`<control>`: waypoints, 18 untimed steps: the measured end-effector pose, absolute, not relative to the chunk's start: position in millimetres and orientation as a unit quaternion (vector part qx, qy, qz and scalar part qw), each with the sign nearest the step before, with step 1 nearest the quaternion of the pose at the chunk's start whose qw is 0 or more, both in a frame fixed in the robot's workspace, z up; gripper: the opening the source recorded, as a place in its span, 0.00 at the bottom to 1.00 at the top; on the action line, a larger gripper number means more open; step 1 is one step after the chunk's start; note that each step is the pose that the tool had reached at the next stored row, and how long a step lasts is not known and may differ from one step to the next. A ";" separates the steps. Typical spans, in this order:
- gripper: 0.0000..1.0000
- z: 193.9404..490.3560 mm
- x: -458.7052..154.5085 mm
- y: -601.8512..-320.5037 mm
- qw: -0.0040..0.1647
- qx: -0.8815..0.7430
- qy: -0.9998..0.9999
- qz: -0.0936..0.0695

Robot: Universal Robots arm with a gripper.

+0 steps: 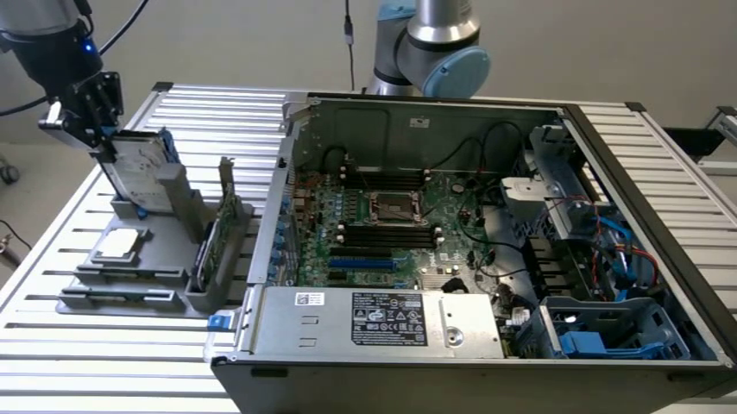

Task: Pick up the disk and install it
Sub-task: 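Pick up the disk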

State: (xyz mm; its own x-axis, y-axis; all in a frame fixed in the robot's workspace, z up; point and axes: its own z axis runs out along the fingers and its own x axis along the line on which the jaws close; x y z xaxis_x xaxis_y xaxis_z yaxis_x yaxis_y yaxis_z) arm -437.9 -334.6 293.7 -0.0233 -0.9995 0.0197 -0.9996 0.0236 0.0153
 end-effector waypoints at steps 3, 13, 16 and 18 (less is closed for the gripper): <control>0.33 296.0 -437.4 -334.6 0.012 0.699 -0.715 0.001; 0.33 308.0 -437.1 -334.6 0.012 0.699 -0.715 0.001; 0.33 312.7 -437.1 -334.6 0.012 0.699 -0.715 0.001; 0.33 316.2 -437.1 -334.6 0.012 0.699 -0.715 0.001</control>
State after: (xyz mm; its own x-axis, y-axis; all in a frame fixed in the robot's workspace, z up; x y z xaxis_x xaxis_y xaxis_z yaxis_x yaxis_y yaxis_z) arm -437.1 -334.6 316.2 -0.0234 -0.9995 0.0195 -0.9996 0.0236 0.0152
